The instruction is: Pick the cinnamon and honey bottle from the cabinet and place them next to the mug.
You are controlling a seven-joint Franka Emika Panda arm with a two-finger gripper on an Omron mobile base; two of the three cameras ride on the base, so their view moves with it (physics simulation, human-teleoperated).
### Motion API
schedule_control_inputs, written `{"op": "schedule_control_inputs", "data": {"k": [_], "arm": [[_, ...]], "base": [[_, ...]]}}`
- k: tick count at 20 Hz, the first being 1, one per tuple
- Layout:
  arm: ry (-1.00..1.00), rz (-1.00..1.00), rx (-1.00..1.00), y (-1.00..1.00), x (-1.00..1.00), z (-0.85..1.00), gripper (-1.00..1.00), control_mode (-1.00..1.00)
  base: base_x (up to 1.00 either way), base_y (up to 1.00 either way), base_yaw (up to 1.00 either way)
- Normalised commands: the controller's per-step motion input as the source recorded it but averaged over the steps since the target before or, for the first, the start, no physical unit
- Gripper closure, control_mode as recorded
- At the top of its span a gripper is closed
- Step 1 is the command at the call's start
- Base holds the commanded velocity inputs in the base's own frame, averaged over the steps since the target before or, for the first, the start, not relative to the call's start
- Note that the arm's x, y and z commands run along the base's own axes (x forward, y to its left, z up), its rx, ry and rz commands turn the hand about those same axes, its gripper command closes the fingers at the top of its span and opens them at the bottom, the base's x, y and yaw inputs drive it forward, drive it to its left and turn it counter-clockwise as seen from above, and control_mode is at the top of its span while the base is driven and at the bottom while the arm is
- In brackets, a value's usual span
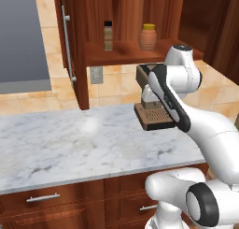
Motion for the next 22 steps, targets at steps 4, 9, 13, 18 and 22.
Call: {"op": "schedule_control_inputs", "data": {"k": [4,9,13,18,22], "arm": [[-0.06,-0.01,0.0,0.09,-0.64,0.0,-1.0,-1.0],[-0.5,-0.11,0.0,0.04,-0.47,0.2,-1.0,-1.0],[-0.48,-0.14,0.0,0.01,-0.28,0.6,-1.0,-1.0],[-0.45,-0.01,0.0,0.0,-0.1,0.85,-1.0,-1.0],[-0.41,0.0,0.0,-0.04,0.0,0.97,-1.0,-1.0]], "base": [[0.0,0.0,0.0],[0.0,0.0,0.0],[0.0,0.0,0.0],[0.0,0.0,0.0],[0.0,0.0,0.0]]}}
